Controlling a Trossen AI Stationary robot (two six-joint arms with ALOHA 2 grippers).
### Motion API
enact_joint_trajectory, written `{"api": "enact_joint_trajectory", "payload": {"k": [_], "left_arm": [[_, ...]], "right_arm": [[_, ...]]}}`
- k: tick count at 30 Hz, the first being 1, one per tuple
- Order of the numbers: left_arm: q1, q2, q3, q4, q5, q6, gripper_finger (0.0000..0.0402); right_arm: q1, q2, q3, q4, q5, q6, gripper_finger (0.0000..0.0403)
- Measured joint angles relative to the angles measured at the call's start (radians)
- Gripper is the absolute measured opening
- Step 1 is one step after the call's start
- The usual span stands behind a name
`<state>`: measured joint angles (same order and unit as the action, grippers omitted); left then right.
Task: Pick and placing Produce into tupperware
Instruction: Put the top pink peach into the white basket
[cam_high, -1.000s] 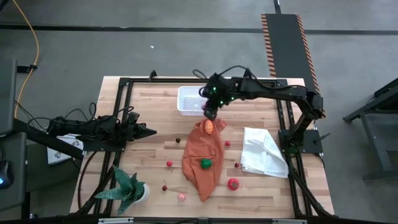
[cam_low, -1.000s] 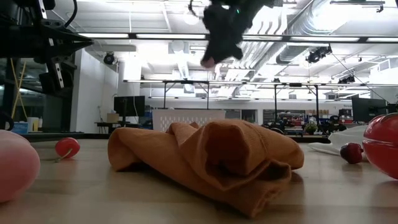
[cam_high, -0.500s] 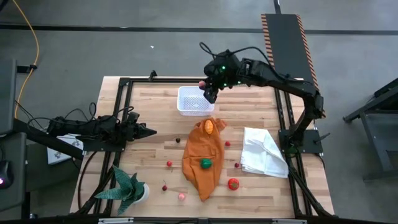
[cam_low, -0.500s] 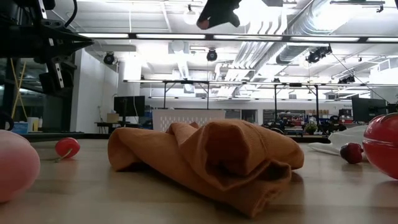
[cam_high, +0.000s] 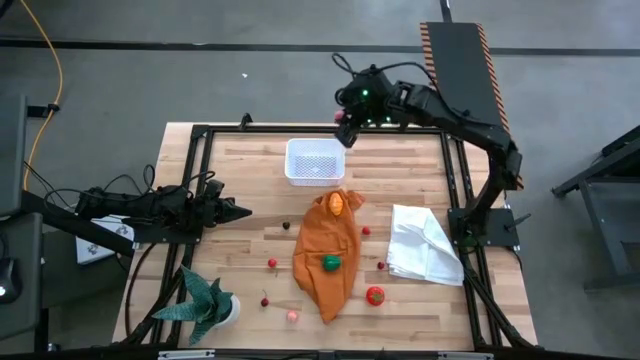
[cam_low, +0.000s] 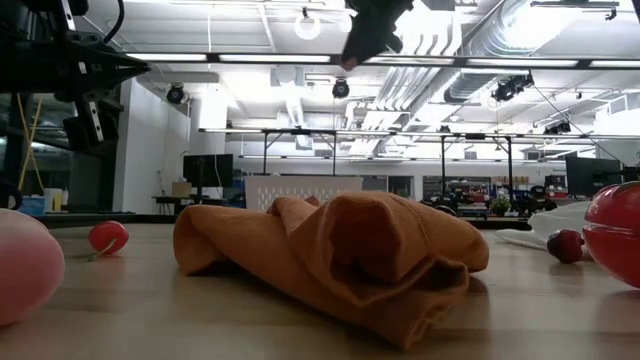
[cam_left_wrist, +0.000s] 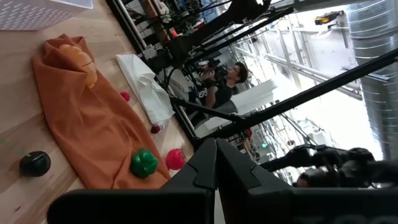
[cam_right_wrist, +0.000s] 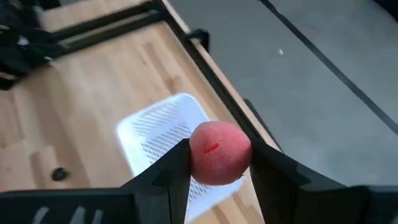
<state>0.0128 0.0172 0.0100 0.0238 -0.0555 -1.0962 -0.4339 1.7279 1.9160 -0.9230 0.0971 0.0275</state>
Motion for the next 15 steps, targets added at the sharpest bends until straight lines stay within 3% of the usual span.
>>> {"api": "enact_joint_trajectory", "payload": {"k": [8, 15], "left_arm": [[0.000, 0.000, 0.000, 0.000, -0.002, 0.000, 0.0001], [0.000, 0.000, 0.000, 0.000, -0.005, 0.000, 0.0001]], "right_arm": [[-0.117, 0.000, 0.000, -0.021, -0.038, -0.035, 0.0134], [-0.112, 0.001, 0.000, 0.002, -0.140, -0.033, 0.0134]]}}
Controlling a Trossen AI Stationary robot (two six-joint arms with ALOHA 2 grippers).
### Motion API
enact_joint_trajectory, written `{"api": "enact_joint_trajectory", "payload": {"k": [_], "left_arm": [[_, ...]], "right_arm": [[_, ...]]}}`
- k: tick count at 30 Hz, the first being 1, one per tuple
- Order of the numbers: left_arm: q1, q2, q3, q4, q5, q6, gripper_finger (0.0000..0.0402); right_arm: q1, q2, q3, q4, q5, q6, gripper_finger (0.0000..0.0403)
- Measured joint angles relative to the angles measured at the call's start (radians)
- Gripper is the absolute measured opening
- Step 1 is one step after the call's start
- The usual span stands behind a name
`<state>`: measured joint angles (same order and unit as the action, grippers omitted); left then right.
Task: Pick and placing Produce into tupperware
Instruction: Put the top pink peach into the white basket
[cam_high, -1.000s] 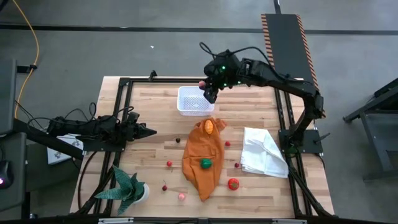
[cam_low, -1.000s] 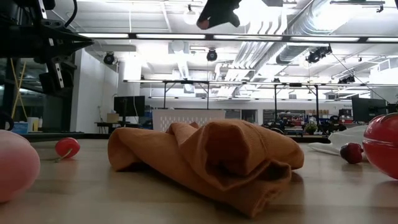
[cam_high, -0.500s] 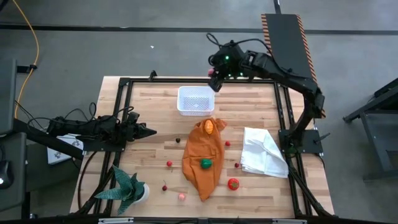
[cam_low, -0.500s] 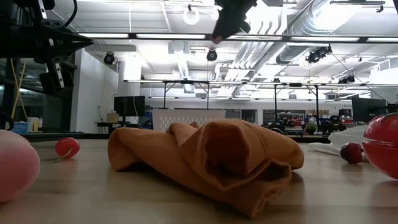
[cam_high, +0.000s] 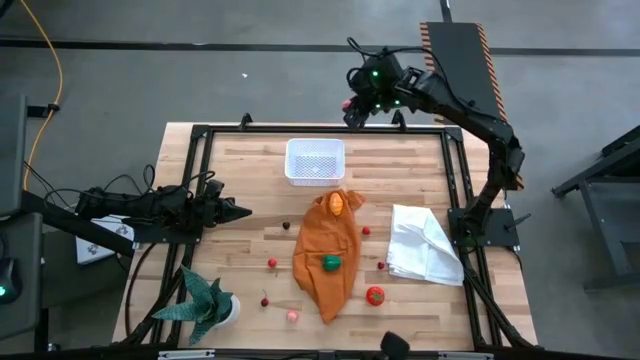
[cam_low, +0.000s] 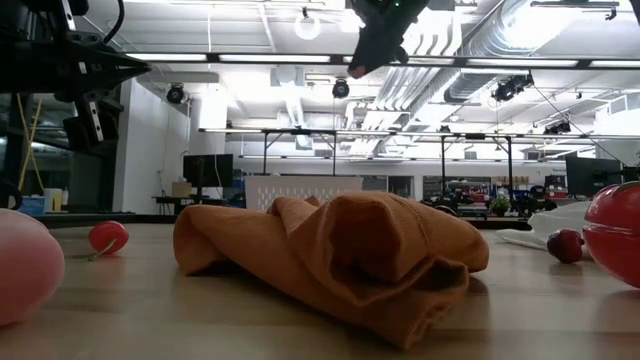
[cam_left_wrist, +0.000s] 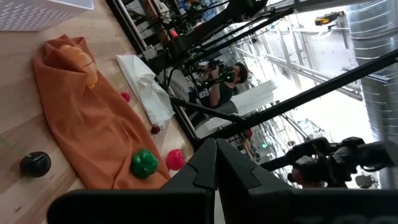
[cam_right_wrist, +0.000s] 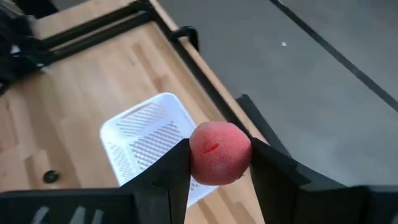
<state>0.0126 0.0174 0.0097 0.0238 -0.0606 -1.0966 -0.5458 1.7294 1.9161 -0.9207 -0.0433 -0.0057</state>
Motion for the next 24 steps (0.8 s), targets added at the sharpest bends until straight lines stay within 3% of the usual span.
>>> {"api": "enact_joint_trajectory", "payload": {"k": [13, 24], "left_arm": [[0.000, 0.000, 0.000, 0.000, -0.003, 0.000, 0.0001], [0.000, 0.000, 0.000, 0.001, -0.003, -0.001, 0.0001]], "right_arm": [[0.094, 0.156, 0.000, -0.011, -0.022, -0.045, 0.0134], [0.104, 0.297, 0.000, -0.010, -0.081, -0.057, 0.0134]]}}
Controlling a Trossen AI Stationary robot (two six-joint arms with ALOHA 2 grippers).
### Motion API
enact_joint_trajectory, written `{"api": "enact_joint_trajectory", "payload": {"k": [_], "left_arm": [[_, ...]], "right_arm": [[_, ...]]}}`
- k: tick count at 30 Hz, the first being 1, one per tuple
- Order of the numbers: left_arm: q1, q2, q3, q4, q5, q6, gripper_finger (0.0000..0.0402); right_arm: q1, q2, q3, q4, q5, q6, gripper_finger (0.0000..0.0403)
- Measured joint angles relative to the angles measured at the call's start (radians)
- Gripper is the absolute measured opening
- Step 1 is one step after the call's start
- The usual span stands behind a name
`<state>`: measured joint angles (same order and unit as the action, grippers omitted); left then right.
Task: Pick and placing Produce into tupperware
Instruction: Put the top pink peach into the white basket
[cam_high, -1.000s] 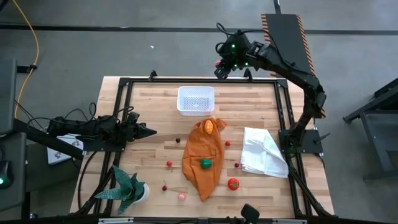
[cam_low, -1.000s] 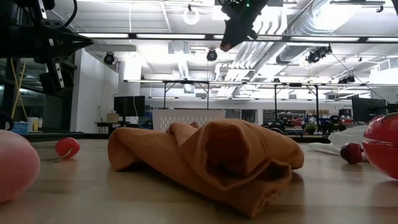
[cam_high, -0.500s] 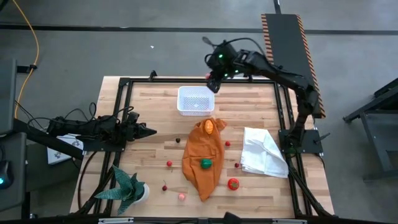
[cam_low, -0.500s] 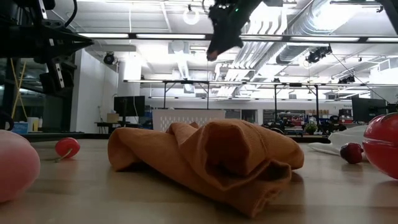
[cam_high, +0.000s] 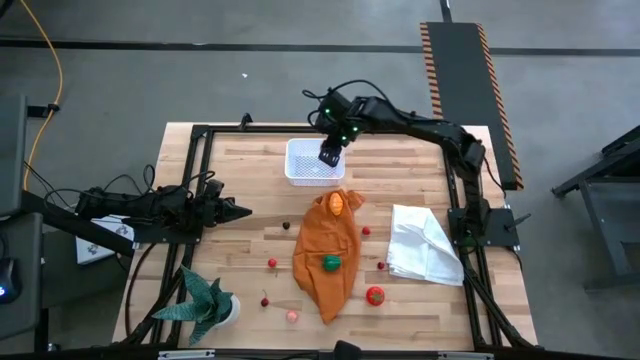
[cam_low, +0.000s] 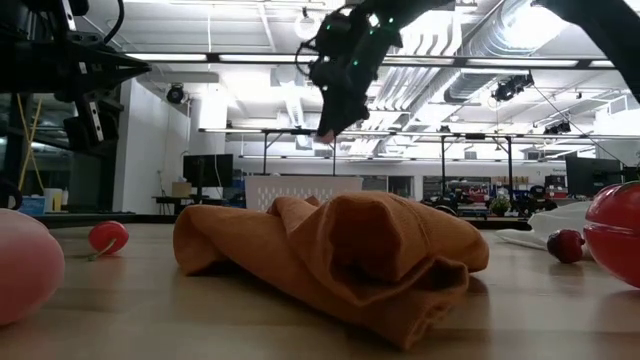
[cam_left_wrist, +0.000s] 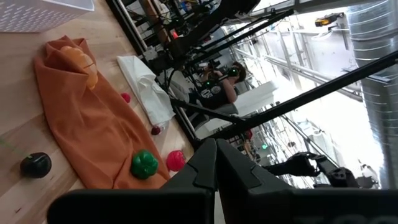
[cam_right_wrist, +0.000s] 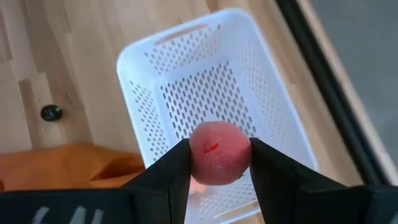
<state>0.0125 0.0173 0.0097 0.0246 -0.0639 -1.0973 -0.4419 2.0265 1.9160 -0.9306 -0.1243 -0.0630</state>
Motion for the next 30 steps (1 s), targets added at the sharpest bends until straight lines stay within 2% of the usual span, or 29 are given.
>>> {"api": "enact_joint_trajectory", "payload": {"k": [19, 30], "left_arm": [[0.000, 0.000, 0.000, 0.000, 0.000, 0.000, 0.0001], [0.000, 0.000, 0.000, 0.000, 0.000, 0.000, 0.0001]], "right_arm": [[0.000, 0.170, 0.000, 0.019, -0.042, -0.032, 0.0134], [-0.002, 0.218, 0.000, 0.035, -0.043, -0.034, 0.0134]]}}
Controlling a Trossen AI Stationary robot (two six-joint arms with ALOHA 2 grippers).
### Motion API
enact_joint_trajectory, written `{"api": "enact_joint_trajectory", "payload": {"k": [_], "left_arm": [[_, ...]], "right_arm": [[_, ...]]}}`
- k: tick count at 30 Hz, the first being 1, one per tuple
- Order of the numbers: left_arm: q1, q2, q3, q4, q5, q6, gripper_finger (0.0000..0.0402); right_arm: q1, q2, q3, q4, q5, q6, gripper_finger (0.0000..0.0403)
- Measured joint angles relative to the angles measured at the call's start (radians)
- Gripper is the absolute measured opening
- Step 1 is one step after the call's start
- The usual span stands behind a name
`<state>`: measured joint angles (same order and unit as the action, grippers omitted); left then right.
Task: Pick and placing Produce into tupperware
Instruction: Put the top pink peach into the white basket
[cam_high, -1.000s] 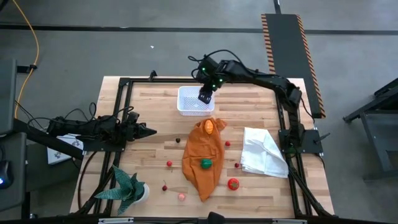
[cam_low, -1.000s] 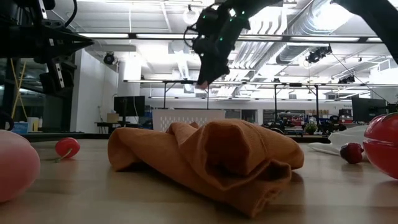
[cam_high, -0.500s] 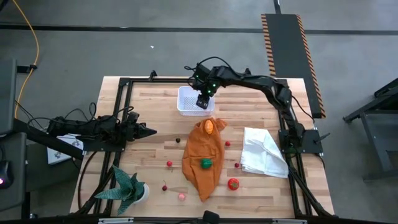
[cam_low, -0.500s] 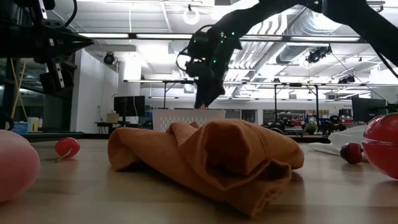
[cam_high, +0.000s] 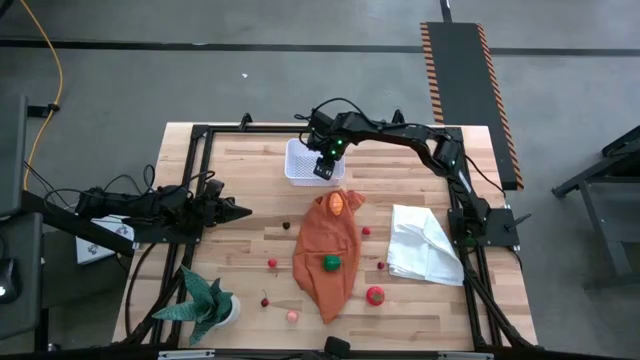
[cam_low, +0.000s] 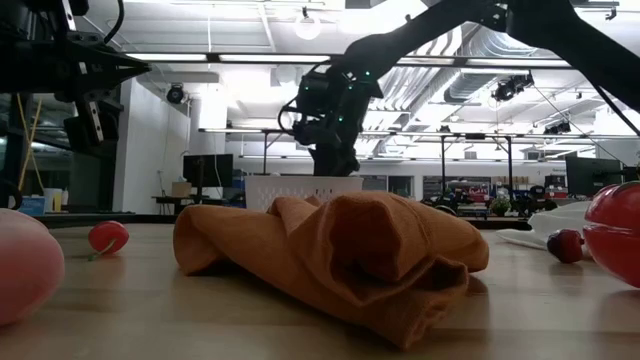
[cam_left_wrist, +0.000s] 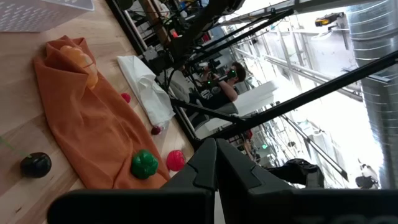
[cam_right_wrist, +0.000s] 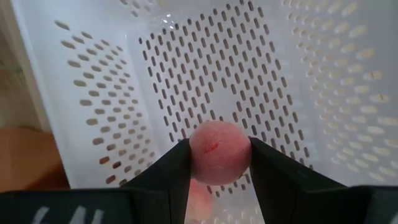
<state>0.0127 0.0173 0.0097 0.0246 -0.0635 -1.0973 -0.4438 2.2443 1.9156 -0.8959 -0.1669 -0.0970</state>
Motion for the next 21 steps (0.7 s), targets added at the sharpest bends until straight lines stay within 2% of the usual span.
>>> {"api": "enact_joint_trajectory", "payload": {"k": [21], "left_arm": [[0.000, 0.000, 0.000, 0.000, 0.000, 0.000, 0.0001]], "right_arm": [[-0.001, 0.002, 0.000, 0.020, 0.000, -0.001, 0.0134]]}}
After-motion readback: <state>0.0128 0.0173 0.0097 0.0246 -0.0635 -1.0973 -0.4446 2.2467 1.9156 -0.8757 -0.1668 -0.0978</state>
